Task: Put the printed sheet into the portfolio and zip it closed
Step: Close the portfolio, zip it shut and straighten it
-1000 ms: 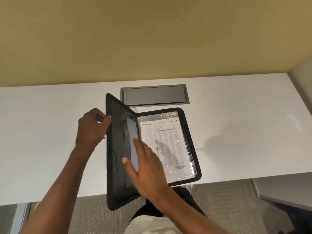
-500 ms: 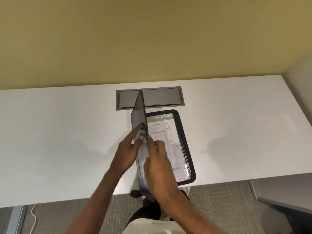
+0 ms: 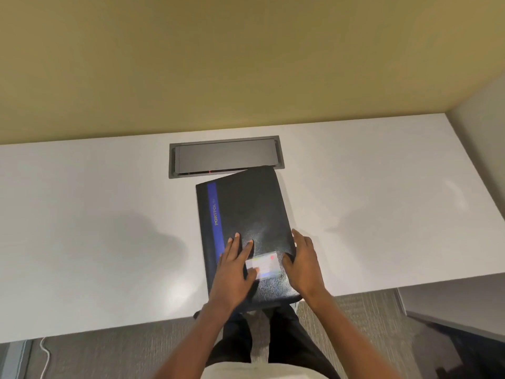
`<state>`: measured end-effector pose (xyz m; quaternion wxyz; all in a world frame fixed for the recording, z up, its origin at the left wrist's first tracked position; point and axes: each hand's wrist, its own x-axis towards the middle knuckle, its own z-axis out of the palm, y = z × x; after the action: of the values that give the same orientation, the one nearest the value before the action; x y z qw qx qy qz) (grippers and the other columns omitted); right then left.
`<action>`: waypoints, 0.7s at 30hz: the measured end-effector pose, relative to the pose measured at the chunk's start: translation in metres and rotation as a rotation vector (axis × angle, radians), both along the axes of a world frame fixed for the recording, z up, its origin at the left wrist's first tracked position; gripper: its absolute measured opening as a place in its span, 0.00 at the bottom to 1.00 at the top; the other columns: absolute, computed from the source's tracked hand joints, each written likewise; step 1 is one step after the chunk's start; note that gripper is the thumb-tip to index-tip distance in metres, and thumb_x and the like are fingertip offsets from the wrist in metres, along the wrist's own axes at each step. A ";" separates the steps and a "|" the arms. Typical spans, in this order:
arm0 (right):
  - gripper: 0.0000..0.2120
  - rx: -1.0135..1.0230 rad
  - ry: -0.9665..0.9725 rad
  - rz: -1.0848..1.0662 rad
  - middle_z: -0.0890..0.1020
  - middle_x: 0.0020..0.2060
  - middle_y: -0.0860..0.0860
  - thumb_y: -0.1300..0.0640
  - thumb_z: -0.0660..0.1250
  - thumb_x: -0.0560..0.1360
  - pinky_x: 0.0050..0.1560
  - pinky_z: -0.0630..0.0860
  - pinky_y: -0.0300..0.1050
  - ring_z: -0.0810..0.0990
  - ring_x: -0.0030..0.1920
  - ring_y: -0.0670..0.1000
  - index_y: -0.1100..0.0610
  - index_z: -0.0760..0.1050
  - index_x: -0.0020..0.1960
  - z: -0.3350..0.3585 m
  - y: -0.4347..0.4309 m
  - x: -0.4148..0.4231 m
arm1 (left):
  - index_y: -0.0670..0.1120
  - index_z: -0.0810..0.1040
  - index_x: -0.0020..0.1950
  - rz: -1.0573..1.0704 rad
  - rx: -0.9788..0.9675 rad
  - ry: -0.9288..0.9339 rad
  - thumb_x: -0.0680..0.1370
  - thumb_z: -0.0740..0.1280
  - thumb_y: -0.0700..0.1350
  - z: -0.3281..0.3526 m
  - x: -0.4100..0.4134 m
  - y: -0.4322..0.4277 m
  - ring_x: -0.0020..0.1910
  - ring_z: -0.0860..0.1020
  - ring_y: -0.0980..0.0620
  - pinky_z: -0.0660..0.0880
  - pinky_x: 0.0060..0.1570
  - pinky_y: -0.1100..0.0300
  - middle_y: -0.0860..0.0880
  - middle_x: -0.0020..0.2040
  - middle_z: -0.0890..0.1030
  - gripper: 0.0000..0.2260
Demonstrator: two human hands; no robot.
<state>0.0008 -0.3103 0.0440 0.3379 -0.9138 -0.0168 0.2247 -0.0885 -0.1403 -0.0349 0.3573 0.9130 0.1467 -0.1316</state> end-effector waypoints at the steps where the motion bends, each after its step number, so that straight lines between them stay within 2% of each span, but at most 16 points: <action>1: 0.29 -0.009 0.011 0.006 0.72 0.68 0.55 0.63 0.67 0.79 0.68 0.71 0.46 0.74 0.68 0.56 0.54 0.63 0.78 -0.009 -0.003 0.001 | 0.57 0.54 0.84 -0.001 0.035 0.021 0.83 0.66 0.51 -0.003 0.002 -0.007 0.83 0.38 0.52 0.47 0.83 0.46 0.53 0.85 0.41 0.33; 4: 0.30 -0.036 0.039 0.028 0.71 0.71 0.55 0.63 0.68 0.78 0.70 0.71 0.47 0.72 0.70 0.56 0.54 0.63 0.77 -0.039 -0.007 0.000 | 0.56 0.48 0.85 -0.032 0.153 0.092 0.84 0.64 0.52 -0.011 0.005 -0.024 0.82 0.34 0.52 0.41 0.82 0.47 0.51 0.85 0.37 0.34; 8: 0.31 -0.178 0.017 0.116 0.65 0.77 0.56 0.59 0.69 0.78 0.73 0.68 0.50 0.65 0.76 0.57 0.58 0.61 0.79 -0.070 -0.007 -0.008 | 0.55 0.43 0.85 -0.100 0.226 0.135 0.85 0.61 0.53 -0.021 0.002 -0.033 0.83 0.34 0.47 0.41 0.82 0.43 0.49 0.85 0.35 0.35; 11: 0.34 -0.338 -0.077 0.255 0.58 0.81 0.59 0.54 0.66 0.80 0.75 0.65 0.53 0.61 0.79 0.60 0.61 0.56 0.81 -0.088 -0.010 -0.019 | 0.54 0.48 0.86 -0.086 0.174 0.082 0.85 0.61 0.50 -0.021 -0.001 -0.028 0.83 0.36 0.51 0.44 0.83 0.45 0.50 0.85 0.38 0.32; 15: 0.33 -0.421 -0.104 0.322 0.48 0.83 0.59 0.51 0.57 0.84 0.80 0.53 0.55 0.52 0.82 0.59 0.59 0.47 0.83 -0.097 -0.012 -0.027 | 0.52 0.58 0.84 0.001 0.089 -0.070 0.84 0.63 0.44 -0.019 -0.027 -0.007 0.84 0.45 0.54 0.49 0.83 0.53 0.53 0.86 0.48 0.29; 17: 0.32 -0.416 -0.146 0.300 0.50 0.83 0.58 0.52 0.58 0.83 0.81 0.50 0.56 0.51 0.82 0.58 0.58 0.50 0.82 -0.092 -0.009 -0.030 | 0.51 0.64 0.82 0.071 0.063 -0.085 0.83 0.66 0.42 -0.019 -0.046 0.005 0.84 0.53 0.53 0.56 0.81 0.54 0.53 0.85 0.55 0.28; 18: 0.31 -0.384 -0.178 0.279 0.54 0.82 0.57 0.54 0.60 0.82 0.81 0.52 0.56 0.53 0.82 0.58 0.58 0.54 0.81 -0.088 -0.005 -0.034 | 0.50 0.66 0.81 0.101 0.054 -0.079 0.82 0.67 0.41 -0.019 -0.057 0.010 0.83 0.57 0.53 0.60 0.80 0.53 0.53 0.84 0.59 0.27; 20: 0.26 -0.273 -0.229 0.238 0.65 0.77 0.56 0.56 0.62 0.80 0.78 0.63 0.56 0.64 0.77 0.57 0.58 0.64 0.77 -0.077 0.005 -0.046 | 0.48 0.71 0.78 0.136 0.034 -0.065 0.80 0.69 0.39 -0.019 -0.077 0.021 0.79 0.65 0.51 0.68 0.76 0.51 0.51 0.80 0.65 0.26; 21: 0.22 -0.222 -0.247 0.236 0.72 0.72 0.55 0.57 0.63 0.80 0.73 0.69 0.55 0.71 0.71 0.56 0.57 0.68 0.74 -0.071 0.011 -0.055 | 0.48 0.72 0.77 0.141 0.035 -0.065 0.79 0.70 0.39 -0.020 -0.088 0.027 0.76 0.68 0.50 0.71 0.74 0.50 0.50 0.78 0.69 0.25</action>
<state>-0.0541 -0.2991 -0.0271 0.2021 -0.9577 -0.1402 0.1493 -0.1763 -0.1137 -0.0546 0.3544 0.9102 0.2014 -0.0739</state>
